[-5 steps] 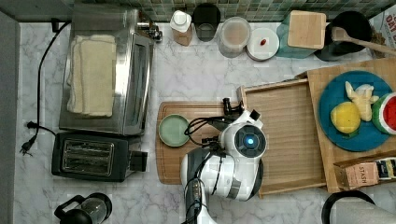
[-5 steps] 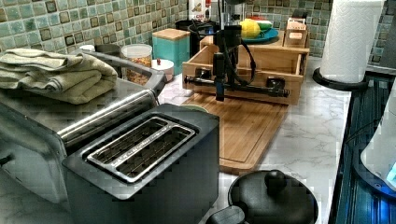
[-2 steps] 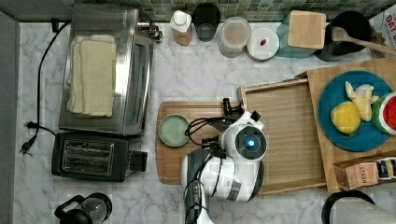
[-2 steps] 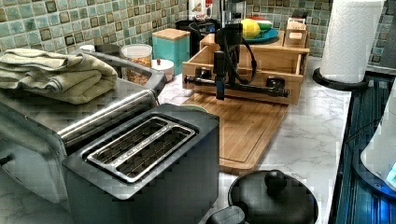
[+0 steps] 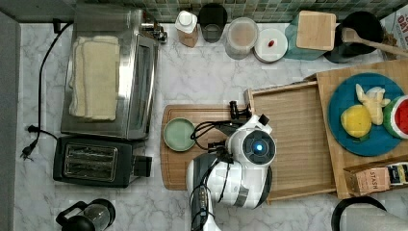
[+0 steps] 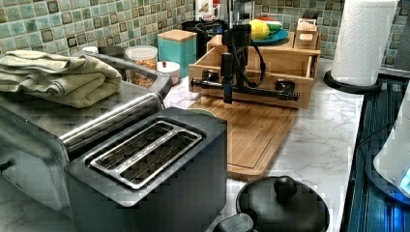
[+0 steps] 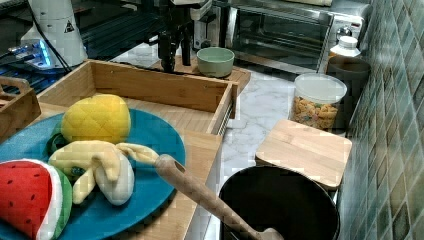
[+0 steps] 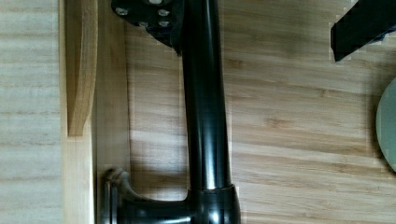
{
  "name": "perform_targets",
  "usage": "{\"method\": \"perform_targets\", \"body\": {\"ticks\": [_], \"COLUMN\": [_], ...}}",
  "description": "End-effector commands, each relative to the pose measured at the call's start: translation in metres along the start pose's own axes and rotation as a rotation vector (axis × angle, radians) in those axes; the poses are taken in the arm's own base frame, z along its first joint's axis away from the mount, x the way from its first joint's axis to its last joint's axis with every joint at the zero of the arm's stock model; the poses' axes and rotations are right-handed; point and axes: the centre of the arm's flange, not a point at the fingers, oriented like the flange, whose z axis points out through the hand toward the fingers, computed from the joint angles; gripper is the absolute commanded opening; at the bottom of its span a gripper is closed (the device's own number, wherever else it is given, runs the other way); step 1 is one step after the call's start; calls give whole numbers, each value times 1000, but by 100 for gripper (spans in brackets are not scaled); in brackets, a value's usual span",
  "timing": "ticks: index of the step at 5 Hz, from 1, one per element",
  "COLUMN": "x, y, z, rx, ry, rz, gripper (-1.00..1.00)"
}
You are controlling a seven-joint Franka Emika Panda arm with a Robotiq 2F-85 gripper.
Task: Open the drawer.
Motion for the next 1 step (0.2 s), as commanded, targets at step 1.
{"method": "perform_targets", "body": {"ticks": [1], "x": [-14], "y": [-103], "z": [-3], "rx": [27], "ry": [-83], "rz": [-78], "gripper": [100]}}
